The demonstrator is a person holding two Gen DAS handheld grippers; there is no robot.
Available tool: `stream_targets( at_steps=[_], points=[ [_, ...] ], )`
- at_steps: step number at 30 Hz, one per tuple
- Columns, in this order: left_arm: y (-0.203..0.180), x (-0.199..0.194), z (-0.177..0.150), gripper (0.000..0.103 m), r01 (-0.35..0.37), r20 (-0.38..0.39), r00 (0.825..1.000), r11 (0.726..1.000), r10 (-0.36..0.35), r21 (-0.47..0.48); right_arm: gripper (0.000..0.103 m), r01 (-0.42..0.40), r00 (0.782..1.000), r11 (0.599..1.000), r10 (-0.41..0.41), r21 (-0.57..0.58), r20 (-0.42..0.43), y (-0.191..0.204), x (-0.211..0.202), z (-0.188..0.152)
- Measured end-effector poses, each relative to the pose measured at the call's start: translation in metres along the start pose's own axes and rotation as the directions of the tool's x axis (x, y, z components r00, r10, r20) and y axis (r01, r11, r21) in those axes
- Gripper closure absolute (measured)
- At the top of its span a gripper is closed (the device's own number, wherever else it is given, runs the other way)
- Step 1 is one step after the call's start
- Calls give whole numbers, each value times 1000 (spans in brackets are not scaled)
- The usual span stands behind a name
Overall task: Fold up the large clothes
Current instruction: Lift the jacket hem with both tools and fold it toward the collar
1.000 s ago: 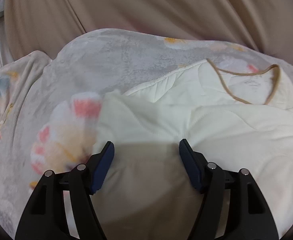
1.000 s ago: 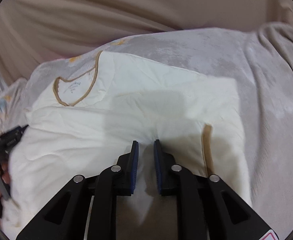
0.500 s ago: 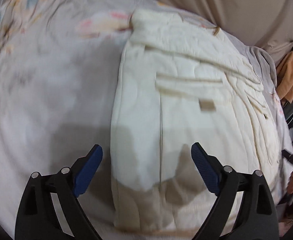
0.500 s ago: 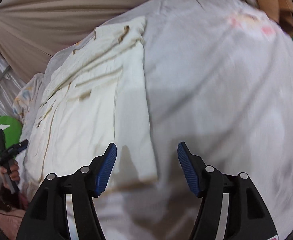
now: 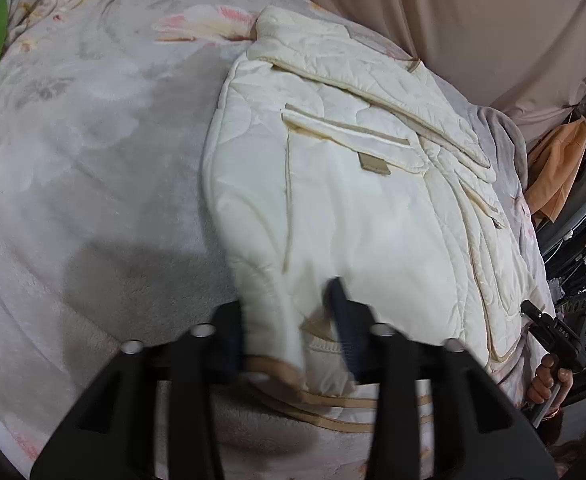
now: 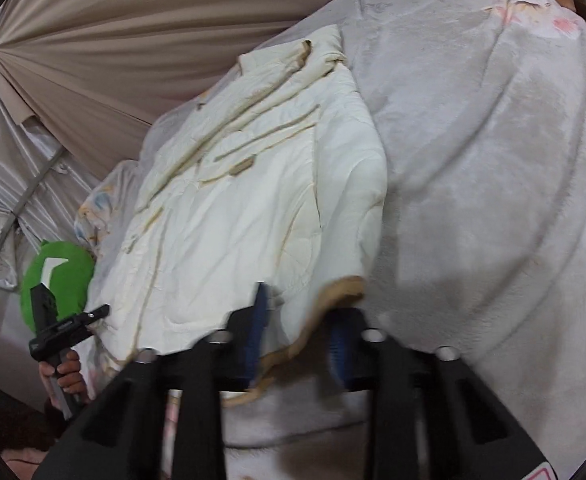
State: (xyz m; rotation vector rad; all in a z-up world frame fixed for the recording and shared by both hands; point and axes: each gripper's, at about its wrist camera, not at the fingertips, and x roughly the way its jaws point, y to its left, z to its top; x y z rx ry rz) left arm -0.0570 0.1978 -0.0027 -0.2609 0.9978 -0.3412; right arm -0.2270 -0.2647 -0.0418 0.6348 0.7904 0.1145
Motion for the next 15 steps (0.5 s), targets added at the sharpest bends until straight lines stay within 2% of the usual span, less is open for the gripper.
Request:
stream_targets(
  at_steps=[1, 3, 5, 7, 10, 13, 15],
  points=[
    [-2, -4, 0, 83, 1, 12, 1000, 1000, -1, 11, 90, 0, 1000, 1000, 1, -14, 26, 5, -4, -1],
    [-6, -21, -1, 86, 16, 55, 998, 1000, -17, 25, 92, 18, 997, 997, -13, -71, 73, 17, -18, -4],
    [-12, -46, -4, 89, 62, 94, 993, 997, -66, 41, 94, -2, 994, 994, 14, -106, 113, 25, -40, -6],
    [-20, -77, -10, 90, 132, 141, 980, 989, -140, 64, 94, -43, 987, 989, 64, -143, 149, 36, -70, -10],
    [-32, -136, -20, 91, 199, 273, 935, 973, -225, 120, 95, -38, 964, 967, 102, -254, 245, 62, -123, -17],
    [-41, -191, -23, 91, 204, 440, 858, 962, -264, 181, 95, -72, 918, 940, 193, -333, 346, 86, -169, -16],
    [-49, -207, -14, 91, 188, 491, 828, 960, -269, 208, 95, -90, 891, 929, 236, -359, 388, 96, -186, -7]
  ],
)
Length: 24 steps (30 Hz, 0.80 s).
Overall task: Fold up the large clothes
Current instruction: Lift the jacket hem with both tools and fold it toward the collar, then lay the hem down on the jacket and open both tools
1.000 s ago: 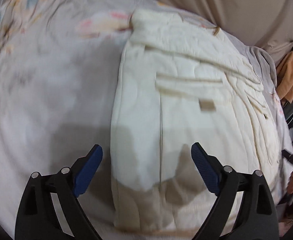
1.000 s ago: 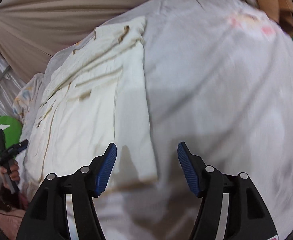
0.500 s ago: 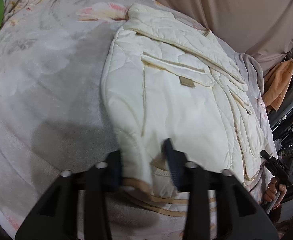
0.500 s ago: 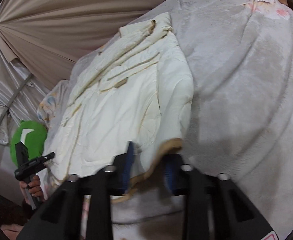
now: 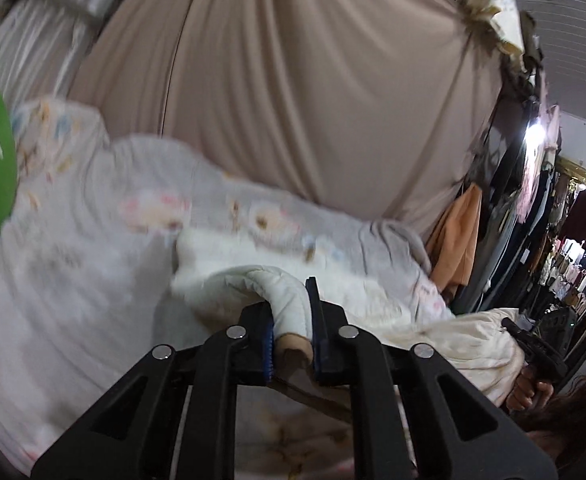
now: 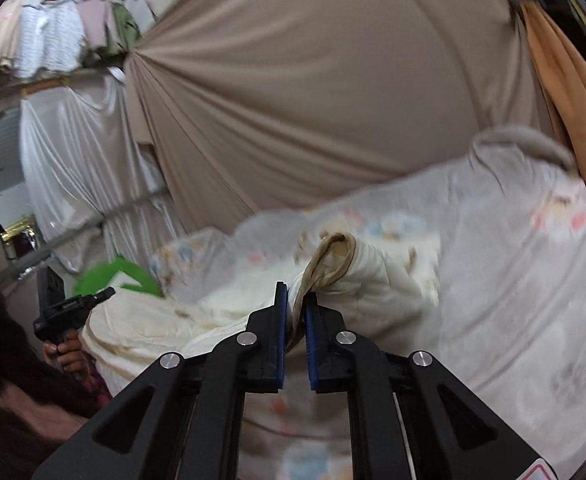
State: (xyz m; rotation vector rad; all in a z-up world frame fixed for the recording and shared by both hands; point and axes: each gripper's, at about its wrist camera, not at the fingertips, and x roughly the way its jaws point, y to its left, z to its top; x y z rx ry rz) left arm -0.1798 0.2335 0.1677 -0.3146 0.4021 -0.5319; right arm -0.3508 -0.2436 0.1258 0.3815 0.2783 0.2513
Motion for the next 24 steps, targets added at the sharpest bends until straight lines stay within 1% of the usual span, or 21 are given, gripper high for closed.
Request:
stream_targets(
  at_steps=[2, 4, 5, 7, 9, 10, 12, 13, 14, 16, 17, 18, 19, 21, 24],
  points=[
    [-4, 12, 18, 90, -4, 8, 1000, 1000, 4, 19, 95, -20, 999, 1000, 19, 4, 36, -2, 6, 22],
    [-5, 38, 35, 90, -20, -22, 1000, 999, 21, 29, 95, -1, 999, 1000, 1, 1, 37, -11, 30, 43],
    [-3, 57, 42, 90, -41, -41, 998, 998, 43, 41, 95, 18, 999, 1000, -18, 8, 28, -18, 47, 51],
    [6, 98, 55, 89, -108, -95, 989, 993, 113, 54, 95, 41, 999, 998, -40, 53, -24, -37, 92, 66],
    [19, 148, 64, 89, -179, -147, 971, 981, 188, 72, 94, 67, 996, 993, -60, 101, -73, -59, 136, 73],
    [28, 179, 66, 88, -222, -177, 956, 971, 235, 91, 94, 84, 993, 988, -72, 130, -97, -71, 159, 77],
    [46, 225, 63, 88, -290, -225, 925, 952, 305, 95, 94, 120, 985, 977, -96, 175, -143, -98, 202, 81],
    [58, 253, 61, 88, -323, -267, 903, 941, 338, 101, 93, 142, 981, 972, -113, 188, -159, -108, 217, 80],
    [69, 273, 55, 88, -342, -301, 884, 934, 357, 101, 92, 170, 974, 966, -135, 194, -184, -120, 236, 78],
    [87, 310, 43, 87, -379, -367, 845, 919, 390, 105, 91, 228, 955, 954, -179, 197, -236, -139, 268, 69],
    [97, 330, 35, 87, -395, -394, 824, 912, 407, 115, 89, 270, 939, 946, -217, 179, -266, -147, 283, 63],
    [104, 340, 28, 85, -407, -402, 816, 906, 416, 114, 89, 298, 926, 940, -242, 165, -291, -155, 294, 57],
    [111, 348, 21, 84, -409, -406, 813, 906, 418, 114, 88, 331, 909, 932, -273, 149, -315, -163, 306, 49],
    [121, 355, 10, 83, -396, -396, 825, 913, 402, 103, 88, 362, 889, 923, -300, 130, -346, -176, 322, 32],
    [124, 351, 3, 83, -379, -370, 847, 922, 381, 81, 85, 338, 898, 926, -263, 168, -354, -186, 325, 22]
  ],
)
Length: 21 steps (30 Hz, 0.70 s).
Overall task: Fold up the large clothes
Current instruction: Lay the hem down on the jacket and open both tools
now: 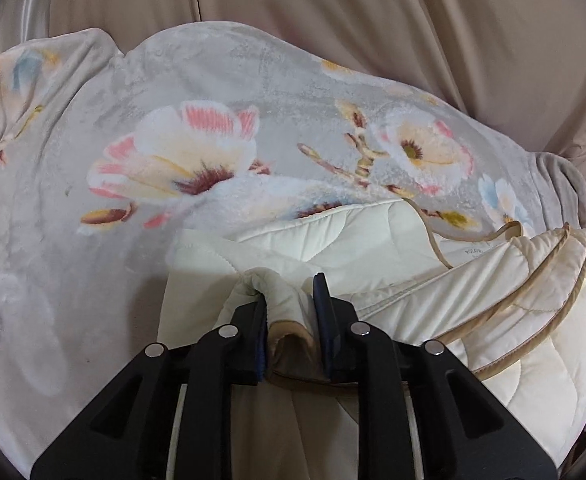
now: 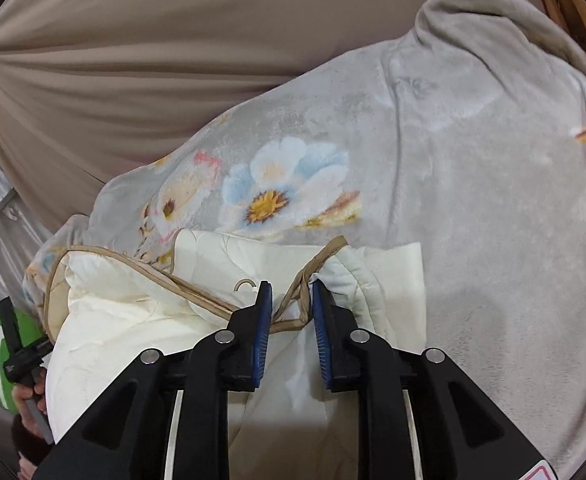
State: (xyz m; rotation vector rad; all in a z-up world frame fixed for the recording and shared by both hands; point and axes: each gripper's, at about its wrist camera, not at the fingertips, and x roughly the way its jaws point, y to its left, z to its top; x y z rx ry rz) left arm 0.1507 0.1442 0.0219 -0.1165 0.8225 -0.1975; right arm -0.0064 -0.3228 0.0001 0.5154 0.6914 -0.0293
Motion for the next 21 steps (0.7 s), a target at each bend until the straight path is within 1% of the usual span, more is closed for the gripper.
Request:
stream_targets(
  at_steps=[2, 3, 4, 5, 6, 7, 8, 9, 10, 11, 12, 13, 14, 15, 16, 17, 18, 19, 20, 21],
  points=[
    [4, -8, -3, 82, 32, 20, 999, 999, -32, -21, 80, -14, 1000, 1000, 14, 13, 15, -4, -4, 2],
    [6, -13, -1, 80, 47, 31, 998, 998, -46, -38, 77, -14, 999, 1000, 13, 20, 40, -5, -12, 2],
    [10, -27, -1, 73, 72, 53, 996, 996, -70, -54, 68, -14, 997, 1000, 12, 26, 70, -5, -23, 2],
    [10, -38, 1, 70, 94, 79, 993, 994, -89, -63, 60, -24, 994, 999, 20, 29, 105, -4, -37, 2],
    [12, -54, 2, 63, 124, 111, 987, 990, -116, -66, 58, -45, 988, 998, 39, 35, 152, -4, -56, 2],
    [15, -77, 3, 60, 160, 154, 977, 985, -150, -59, 57, -61, 981, 997, 52, 41, 189, -3, -71, 2],
    [16, -96, 4, 52, 166, 195, 969, 985, -153, -52, 57, -78, 970, 996, 66, 39, 235, 0, -90, 1],
    [14, -116, 4, 41, 144, 250, 960, 989, -130, -40, 57, -90, 958, 996, 82, 17, 275, 7, -105, -2],
    [10, -135, 5, 38, 118, 307, 946, 993, -107, -20, 57, -97, 951, 995, 96, -13, 294, 17, -114, -3],
    [1, -153, 6, 38, 103, 356, 929, 995, -102, 16, 57, -100, 949, 993, 115, -63, 292, 33, -120, -5],
    [-10, -165, 7, 38, 100, 377, 919, 993, -114, 56, 57, -103, 951, 989, 128, -103, 281, 48, -121, -7],
    [-23, -173, 9, 38, 110, 382, 914, 990, -137, 94, 57, -113, 957, 979, 153, -171, 246, 73, -115, -13],
    [-39, -175, 11, 38, 136, 375, 910, 982, -177, 134, 58, -128, 962, 966, 175, -224, 207, 93, -108, -17],
    [-54, -172, 11, 37, 159, 360, 909, 974, -209, 164, 57, -153, 968, 947, 202, -283, 153, 117, -95, -24],
    [-74, -160, 10, 36, 176, 325, 915, 962, -238, 207, 58, -176, 969, 928, 222, -329, 106, 135, -83, -31],
    [-89, -147, 9, 36, 176, 291, 926, 956, -241, 235, 60, -192, 973, 901, 227, -390, 47, 158, -66, -43],
    [-103, -130, 7, 36, 169, 249, 940, 950, -235, 263, 62, -181, 978, 881, 209, -437, 15, 171, -54, -52],
    [-117, -109, 4, 37, 157, 201, 954, 943, -222, 294, 65, -150, 986, 848, 165, -507, -16, 187, -38, -66],
    [-130, -80, -3, 37, 125, 146, 972, 936, -182, 329, 66, -124, 991, 818, 127, -561, -34, 196, -26, -78],
    [-135, -59, -8, 37, 90, 115, 984, 933, -138, 347, 66, -106, 994, 798, 98, -593, -47, 198, -17, -86]
  ],
)
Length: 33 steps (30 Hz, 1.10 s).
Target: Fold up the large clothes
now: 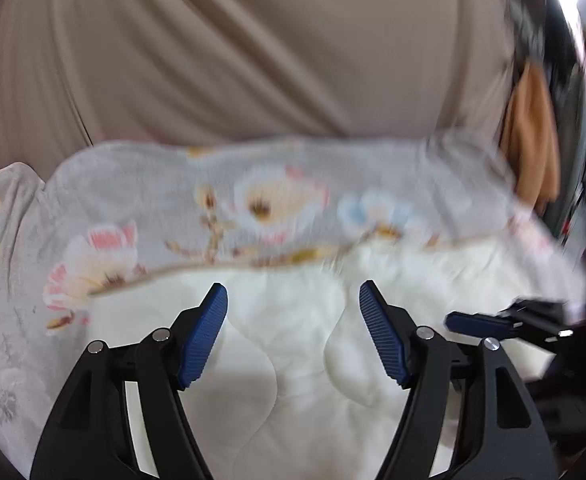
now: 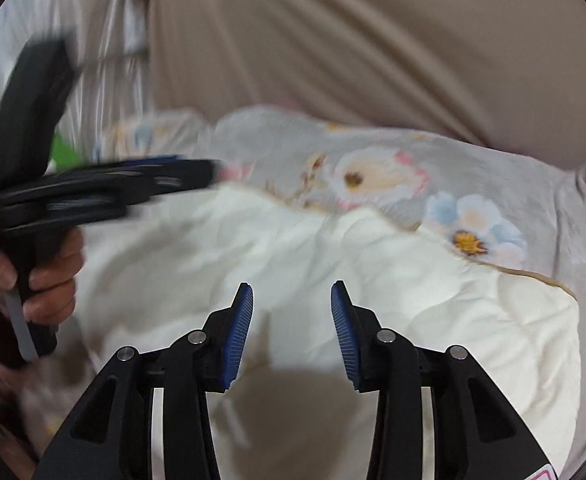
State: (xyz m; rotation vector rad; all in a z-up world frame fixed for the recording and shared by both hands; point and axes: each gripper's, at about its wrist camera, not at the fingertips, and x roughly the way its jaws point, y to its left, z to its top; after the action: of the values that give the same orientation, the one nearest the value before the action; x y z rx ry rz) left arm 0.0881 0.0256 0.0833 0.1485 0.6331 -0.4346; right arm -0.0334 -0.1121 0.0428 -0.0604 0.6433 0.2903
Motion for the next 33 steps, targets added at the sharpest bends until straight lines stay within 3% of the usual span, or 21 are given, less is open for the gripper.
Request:
stream_targets(
  at_steps=[3, 5, 9, 13, 15, 17, 18, 20, 21, 24, 26, 27, 29, 30, 33],
  points=[
    [10, 43, -25, 38, -60, -102, 993, 998, 59, 0, 66, 69, 996, 998, -70, -14, -47, -17, 11, -20],
    [29, 47, -32, 38, -43, -109, 993, 998, 37, -47, 67, 108, 993, 992, -104, 72, -54, -50, 2, -26],
    [51, 46, -47, 36, -68, -103, 993, 996, 61, -63, 68, 266, 964, 938, -254, 221, -80, -125, -21, -53],
    [61, 36, -55, 36, -91, -64, 994, 992, 85, -90, 72, 237, 971, 880, -222, 412, -86, -176, -38, -88],
    [68, 27, -51, 36, -105, -47, 994, 986, 100, -127, 72, 244, 970, 869, -227, 431, -90, -178, -43, -87],
    [82, 9, -41, 36, -112, -11, 994, 973, 112, -200, 64, 256, 966, 865, -246, 431, -78, -175, -52, -77],
    [91, -2, -36, 29, -107, 13, 994, 966, 113, -237, 60, 246, 967, 864, -248, 439, -54, -175, -58, -71],
    [114, -20, -24, 14, -131, 33, 988, 938, 150, -322, 43, 218, 970, 856, -242, 469, -8, -179, -68, -58],
    [126, -24, -20, 13, -141, 32, 986, 922, 163, -360, 40, 197, 973, 847, -233, 494, 11, -185, -70, -50],
    [160, -9, -16, 12, -143, -57, 990, 886, 131, -440, 32, 175, 978, 822, -209, 542, 1, -203, -57, -34],
    [176, 16, -25, 19, -90, -135, 991, 857, 24, -508, 33, 180, 982, 806, -176, 565, -62, -215, -34, -32],
    [178, 25, -31, 40, -77, -161, 987, 846, -10, -528, 36, 180, 984, 799, -153, 574, -95, -219, -21, -34],
    [173, 33, -36, 68, -69, -182, 983, 852, -31, -519, 88, 177, 983, 798, -122, 576, -134, -219, -4, -34],
    [170, 28, -35, 86, -60, -161, 987, 862, -25, -503, 91, 159, 987, 804, -118, 573, -109, -216, -6, -32],
    [165, 2, -26, 92, -30, -62, 998, 877, 1, -480, 94, 119, 976, 857, -194, 502, 99, -192, -52, -14]
  ],
)
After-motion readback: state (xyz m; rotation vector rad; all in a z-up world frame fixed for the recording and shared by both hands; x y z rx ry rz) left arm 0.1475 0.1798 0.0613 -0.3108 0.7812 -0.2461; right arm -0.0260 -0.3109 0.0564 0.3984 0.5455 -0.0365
